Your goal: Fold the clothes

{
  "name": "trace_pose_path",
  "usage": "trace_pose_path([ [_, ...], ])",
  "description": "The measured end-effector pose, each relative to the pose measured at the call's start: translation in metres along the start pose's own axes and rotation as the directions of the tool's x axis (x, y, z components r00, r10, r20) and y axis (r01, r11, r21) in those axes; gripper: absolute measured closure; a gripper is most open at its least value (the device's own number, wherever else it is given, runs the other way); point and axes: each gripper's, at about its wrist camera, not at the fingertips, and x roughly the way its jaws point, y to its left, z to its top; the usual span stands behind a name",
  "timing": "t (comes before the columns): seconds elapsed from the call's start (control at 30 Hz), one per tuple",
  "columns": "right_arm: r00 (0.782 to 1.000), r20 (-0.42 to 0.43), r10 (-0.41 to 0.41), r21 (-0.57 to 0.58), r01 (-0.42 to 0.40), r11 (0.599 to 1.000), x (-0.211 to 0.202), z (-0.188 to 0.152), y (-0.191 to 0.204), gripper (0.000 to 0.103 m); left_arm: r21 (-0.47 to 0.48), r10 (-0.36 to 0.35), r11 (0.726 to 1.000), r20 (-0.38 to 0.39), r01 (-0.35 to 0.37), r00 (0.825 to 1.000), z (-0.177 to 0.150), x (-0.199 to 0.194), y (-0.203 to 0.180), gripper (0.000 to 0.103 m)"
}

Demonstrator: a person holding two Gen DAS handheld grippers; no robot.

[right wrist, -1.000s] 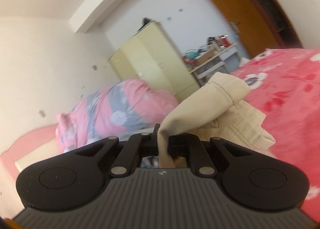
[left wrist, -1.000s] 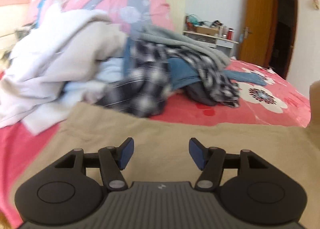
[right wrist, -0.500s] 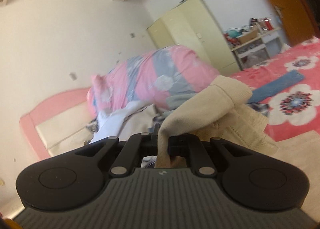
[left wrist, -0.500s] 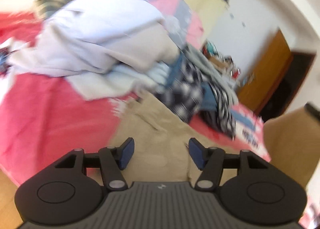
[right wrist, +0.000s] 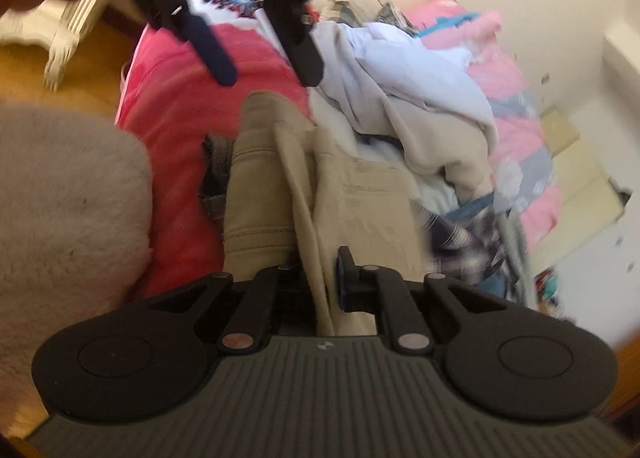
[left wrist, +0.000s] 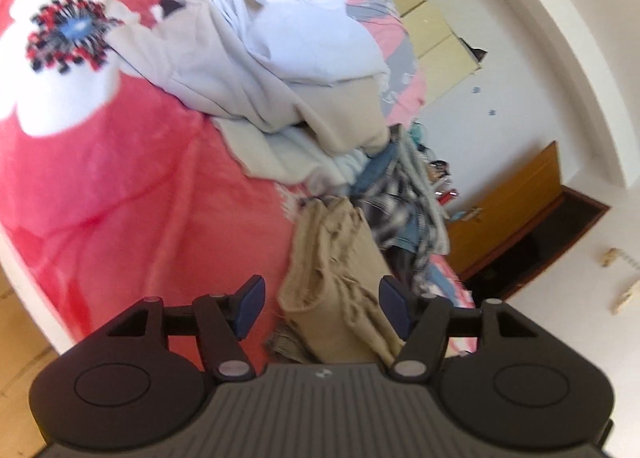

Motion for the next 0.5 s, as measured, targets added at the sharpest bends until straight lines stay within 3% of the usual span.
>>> trace_pose_path([
  [0.1,1.000,0.025,0.014,0.054,-0.015,0.998,-0.009,-0.003,-0.010,0.086,0.015,-0.028,0.999,-0.016,0.028,0.999,-0.003,0.005,-0.005,0.037],
  [0.27,0.998,0.059,0.036,0.160,-0.045,0.986,-0.019,-0.004,-0.013,0.088,-0.011,-0.029,1.000,-0.007,0.029,1.000,-0.005,0.001,-0.003,0.036],
  [0.33,0.997,0.063,0.044,0.158,-0.054,0.986,-0.015,-0.003,-0.012,0.085,-0.001,0.006,1.000,0.001,-0.006,1.000,-0.006,-0.004,0.000,0.036],
  [0.5,0.962,0.183,0.200,0.304,-0.249,0.919,-0.048,0.001,-0.042,0.071,0.075,0.075,0.994,0.009,-0.075,0.997,-0.010,-0.014,0.000,0.036],
])
